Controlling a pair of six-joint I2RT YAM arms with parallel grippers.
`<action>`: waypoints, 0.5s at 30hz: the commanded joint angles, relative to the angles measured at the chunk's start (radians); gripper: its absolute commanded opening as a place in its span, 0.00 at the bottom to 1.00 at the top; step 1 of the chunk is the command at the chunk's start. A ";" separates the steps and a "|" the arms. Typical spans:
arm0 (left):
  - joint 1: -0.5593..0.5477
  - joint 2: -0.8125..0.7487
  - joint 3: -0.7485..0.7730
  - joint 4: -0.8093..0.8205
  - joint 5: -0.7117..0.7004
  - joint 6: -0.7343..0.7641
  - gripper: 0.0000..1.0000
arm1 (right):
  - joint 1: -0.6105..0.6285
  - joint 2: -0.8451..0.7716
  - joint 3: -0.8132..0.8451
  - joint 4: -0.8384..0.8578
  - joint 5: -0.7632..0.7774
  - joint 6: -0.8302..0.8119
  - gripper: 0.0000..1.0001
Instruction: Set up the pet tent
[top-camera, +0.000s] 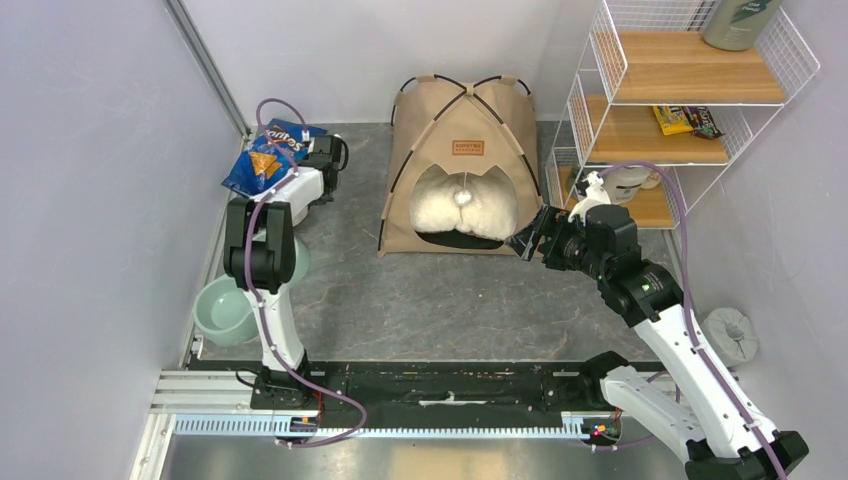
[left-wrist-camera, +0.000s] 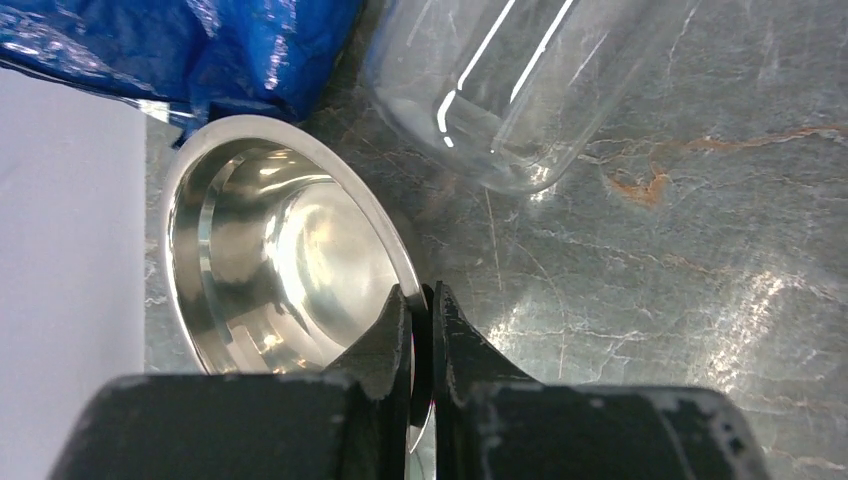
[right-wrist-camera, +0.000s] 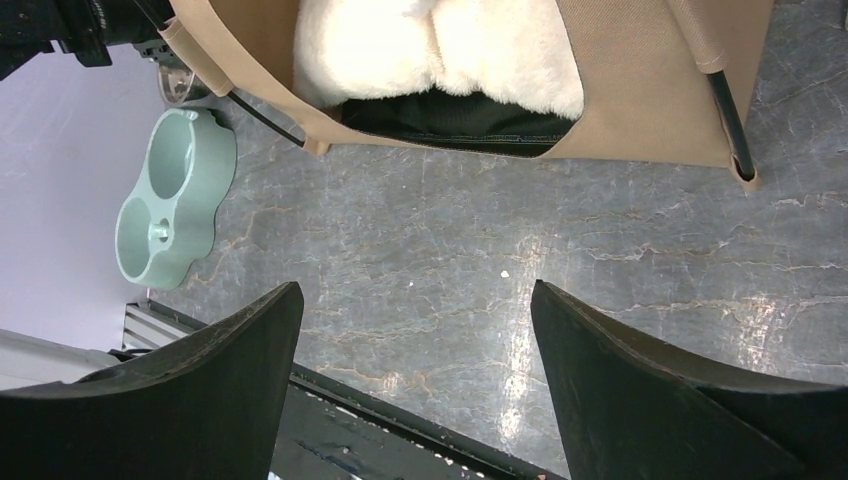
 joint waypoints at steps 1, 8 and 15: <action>0.002 -0.123 0.012 -0.001 -0.047 0.037 0.02 | -0.001 -0.012 0.026 -0.002 -0.024 0.005 0.91; 0.000 -0.313 -0.077 -0.060 -0.106 -0.058 0.02 | -0.001 -0.017 0.036 -0.051 -0.028 0.017 0.91; 0.001 -0.471 -0.236 -0.117 -0.075 -0.146 0.02 | -0.001 -0.039 0.061 -0.104 -0.029 0.031 0.90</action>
